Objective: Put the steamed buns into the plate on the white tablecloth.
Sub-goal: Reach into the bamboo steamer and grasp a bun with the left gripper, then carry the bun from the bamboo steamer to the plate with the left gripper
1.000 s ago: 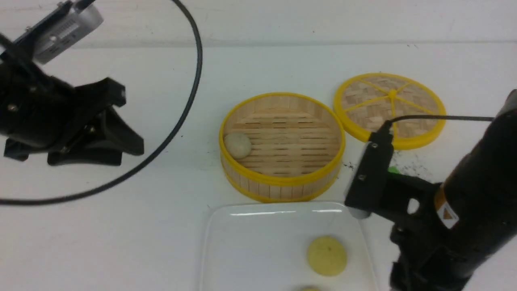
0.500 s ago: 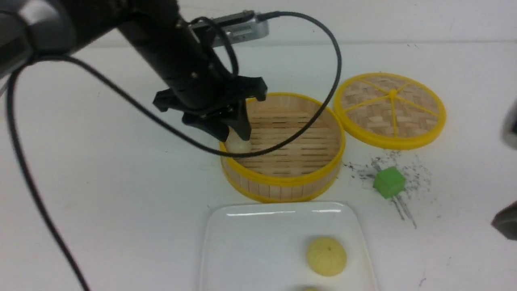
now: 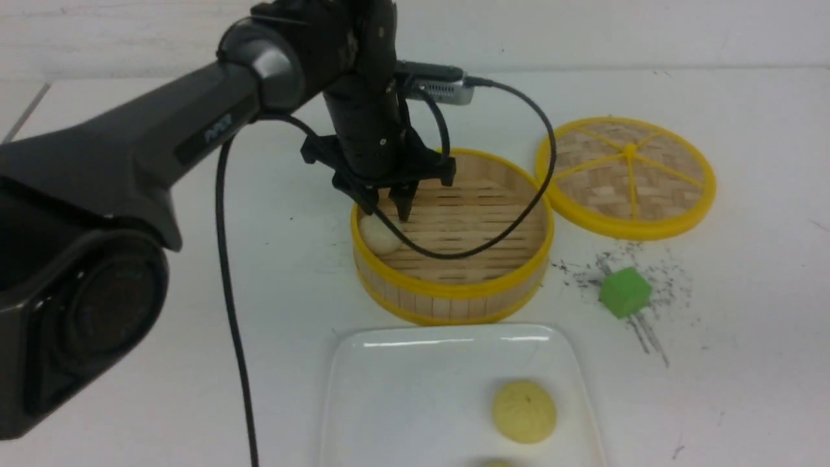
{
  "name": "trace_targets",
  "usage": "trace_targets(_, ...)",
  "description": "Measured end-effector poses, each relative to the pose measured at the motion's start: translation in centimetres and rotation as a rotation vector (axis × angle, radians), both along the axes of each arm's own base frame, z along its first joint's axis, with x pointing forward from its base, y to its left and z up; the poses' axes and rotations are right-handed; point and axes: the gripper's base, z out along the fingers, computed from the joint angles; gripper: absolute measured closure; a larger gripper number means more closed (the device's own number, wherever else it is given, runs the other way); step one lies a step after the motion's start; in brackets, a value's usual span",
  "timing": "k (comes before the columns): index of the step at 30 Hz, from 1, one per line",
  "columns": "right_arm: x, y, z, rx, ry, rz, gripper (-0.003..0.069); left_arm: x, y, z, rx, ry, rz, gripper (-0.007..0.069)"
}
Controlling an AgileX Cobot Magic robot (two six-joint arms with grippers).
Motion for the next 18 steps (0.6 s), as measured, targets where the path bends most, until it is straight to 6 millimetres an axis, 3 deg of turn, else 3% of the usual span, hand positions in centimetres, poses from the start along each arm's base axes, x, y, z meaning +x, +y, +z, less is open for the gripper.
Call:
trace_targets(4, 0.1, 0.1, -0.9, -0.022, 0.021, 0.000, 0.0669, 0.6, 0.0, -1.5, 0.036, -0.003, -0.005, 0.0286)
trace_targets(10, 0.4, 0.4, -3.0, -0.077, 0.074, 0.000, 0.0667, 0.9, -0.2, -2.0, 0.031, -0.017, -0.007, 0.0310)
trace_targets(14, 0.5, 0.6, -4.3, -0.108, 0.104, 0.001, 0.0665, 1.0, -0.2, -2.3, 0.029, -0.011, 0.006, 0.0450)
trace_targets(16, 0.6, 0.6, -4.6, -0.111, 0.107, 0.002, 0.0664, 1.0, -0.4, -1.7, 0.004, -0.003, 0.025, 0.0572)
trace_targets(18, 0.6, 0.7, -4.6, -0.105, 0.102, 0.002, 0.0664, 0.8, -0.6, -1.0, -0.026, 0.013, 0.032, 0.0595)
